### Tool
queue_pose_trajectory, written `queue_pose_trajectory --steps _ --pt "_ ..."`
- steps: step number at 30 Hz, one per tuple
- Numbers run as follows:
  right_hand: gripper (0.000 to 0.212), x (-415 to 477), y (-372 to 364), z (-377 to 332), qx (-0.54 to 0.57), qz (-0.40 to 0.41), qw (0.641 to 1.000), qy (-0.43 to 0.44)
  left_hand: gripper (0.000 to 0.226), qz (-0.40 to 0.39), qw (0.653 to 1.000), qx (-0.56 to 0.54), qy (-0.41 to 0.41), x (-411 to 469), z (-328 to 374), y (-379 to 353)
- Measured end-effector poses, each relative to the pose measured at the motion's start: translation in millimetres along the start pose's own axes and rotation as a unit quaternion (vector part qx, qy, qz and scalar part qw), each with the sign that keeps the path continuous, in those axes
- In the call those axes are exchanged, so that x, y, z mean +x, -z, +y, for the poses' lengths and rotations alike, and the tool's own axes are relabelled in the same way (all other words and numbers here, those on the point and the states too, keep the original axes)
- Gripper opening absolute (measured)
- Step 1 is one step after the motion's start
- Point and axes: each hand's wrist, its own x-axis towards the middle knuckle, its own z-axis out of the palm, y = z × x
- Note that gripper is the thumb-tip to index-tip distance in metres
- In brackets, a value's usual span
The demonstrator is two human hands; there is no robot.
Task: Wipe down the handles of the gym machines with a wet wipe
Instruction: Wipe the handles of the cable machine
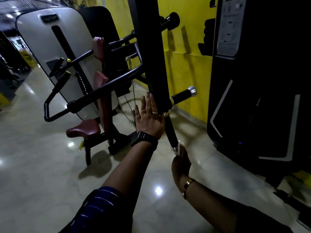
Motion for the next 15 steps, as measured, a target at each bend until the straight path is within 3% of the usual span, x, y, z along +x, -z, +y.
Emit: queue_pose_trajectory --steps 5,8,10,12,14,15 --pt "0.075 -7.3 3.8 47.3 -0.148 0.011 0.952 0.266 0.078 0.004 1.0 0.001 -0.005 -0.3 -0.5 -1.0" --pt "0.086 -1.6 14.8 64.6 -0.181 -0.019 0.923 0.338 0.079 0.013 1.0 0.0 -0.01 0.6 -0.6 -3.4" --pt "0.071 -4.9 19.8 56.0 -0.18 -0.048 0.936 0.298 0.077 0.035 0.999 -0.005 -0.012 1.0 -1.1 -5.9" --pt "0.042 -2.4 21.6 31.3 -0.13 -0.051 0.973 0.184 0.075 0.065 0.998 -0.011 -0.016 -0.4 -1.7 -6.8" --pt "0.023 14.5 26.2 -2.1 0.02 -0.057 0.998 0.024 0.076 0.105 0.994 -0.024 -0.023 -2.9 -2.4 -6.7" --pt "0.02 25.6 30.5 -20.0 0.137 -0.061 0.988 -0.028 0.078 0.125 0.991 -0.028 -0.03 -4.0 -2.1 -5.5"
